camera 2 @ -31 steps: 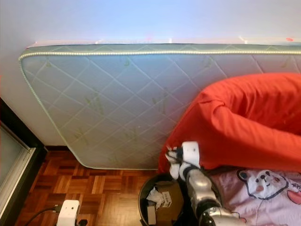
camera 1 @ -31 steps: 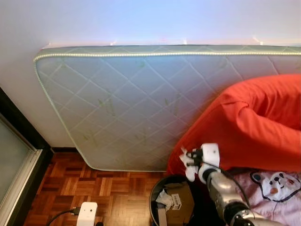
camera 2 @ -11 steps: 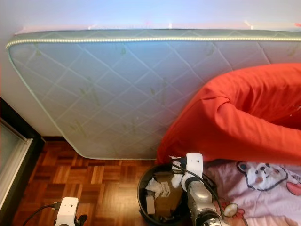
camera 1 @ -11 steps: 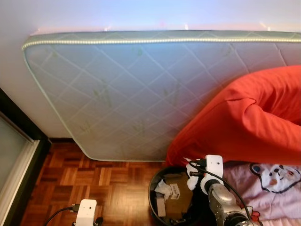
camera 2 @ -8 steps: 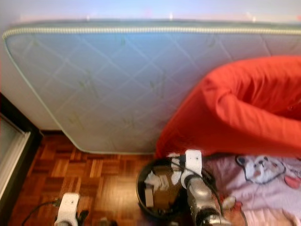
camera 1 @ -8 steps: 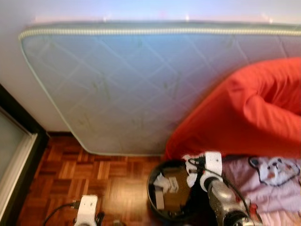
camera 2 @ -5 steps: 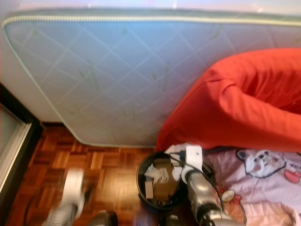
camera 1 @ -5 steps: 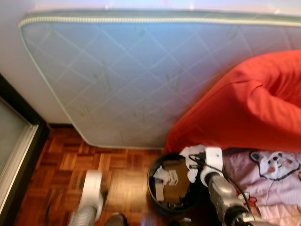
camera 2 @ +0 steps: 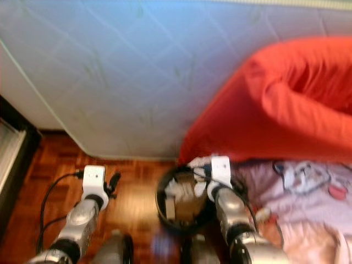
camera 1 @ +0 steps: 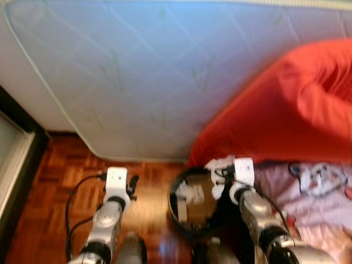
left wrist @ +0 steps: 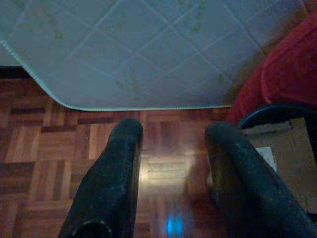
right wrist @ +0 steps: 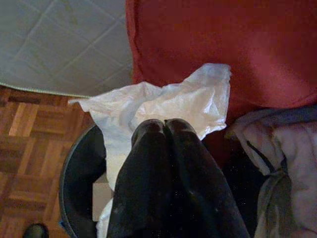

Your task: Clean up the room

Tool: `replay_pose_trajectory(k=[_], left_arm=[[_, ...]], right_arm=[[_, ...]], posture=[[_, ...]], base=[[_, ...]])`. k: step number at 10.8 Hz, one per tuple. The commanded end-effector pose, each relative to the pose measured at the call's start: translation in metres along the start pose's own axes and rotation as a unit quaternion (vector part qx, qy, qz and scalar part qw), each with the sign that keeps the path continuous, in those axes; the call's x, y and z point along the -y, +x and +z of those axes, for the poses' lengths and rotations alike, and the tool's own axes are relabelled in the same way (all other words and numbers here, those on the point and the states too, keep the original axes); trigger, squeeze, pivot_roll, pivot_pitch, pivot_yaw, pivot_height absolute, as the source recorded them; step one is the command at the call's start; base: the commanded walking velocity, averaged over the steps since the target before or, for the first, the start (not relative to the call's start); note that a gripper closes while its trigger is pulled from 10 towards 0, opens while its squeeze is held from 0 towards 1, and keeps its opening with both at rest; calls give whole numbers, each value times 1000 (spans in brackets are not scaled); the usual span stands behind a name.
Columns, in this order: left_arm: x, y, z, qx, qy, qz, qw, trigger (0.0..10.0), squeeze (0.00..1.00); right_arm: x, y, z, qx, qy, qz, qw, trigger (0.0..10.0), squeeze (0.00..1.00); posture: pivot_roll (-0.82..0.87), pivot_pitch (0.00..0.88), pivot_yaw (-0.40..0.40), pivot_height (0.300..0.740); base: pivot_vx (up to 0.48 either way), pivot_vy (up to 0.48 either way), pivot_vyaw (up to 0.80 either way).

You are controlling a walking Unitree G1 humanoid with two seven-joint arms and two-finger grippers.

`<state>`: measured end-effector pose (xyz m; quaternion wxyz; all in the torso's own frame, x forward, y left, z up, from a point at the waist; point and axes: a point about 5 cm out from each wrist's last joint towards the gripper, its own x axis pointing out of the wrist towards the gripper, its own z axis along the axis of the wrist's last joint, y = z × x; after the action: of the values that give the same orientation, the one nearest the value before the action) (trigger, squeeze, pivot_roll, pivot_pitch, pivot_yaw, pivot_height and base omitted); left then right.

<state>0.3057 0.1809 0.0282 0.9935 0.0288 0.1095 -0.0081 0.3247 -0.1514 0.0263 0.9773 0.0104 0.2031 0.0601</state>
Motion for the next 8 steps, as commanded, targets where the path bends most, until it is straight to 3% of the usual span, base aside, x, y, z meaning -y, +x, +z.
replay_pose_trajectory(k=[1,5,6,7,8], left_arm=[[1,-5,-6,-2,-2,0,1000,10000,0],[-7,-9,-7,2,16,2,1000,10000,0],[-8,-9,-6,3,18,2,1000,10000,0],[-8,-9,-5,4,18,2,1000,10000,0],[-8,-9,-5,4,18,2,1000,10000,0]], right_arm=[[4,-2,-6,-19,0,-9,1000,10000,0],[10,-3,-12,-35,39,-47,998,10000,0],[9,-3,-12,-35,41,-44,998,10000,122],[8,-3,-12,-36,40,-43,998,10000,1000],[8,-3,-11,-36,40,-43,998,10000,1000]], posture=[[162,309,-80,656],[176,318,-69,656],[180,319,-69,656],[183,322,-70,656],[182,323,-71,656]], base=[[0,0,0],[0,0,0],[0,0,0],[0,0,0],[0,0,0]])
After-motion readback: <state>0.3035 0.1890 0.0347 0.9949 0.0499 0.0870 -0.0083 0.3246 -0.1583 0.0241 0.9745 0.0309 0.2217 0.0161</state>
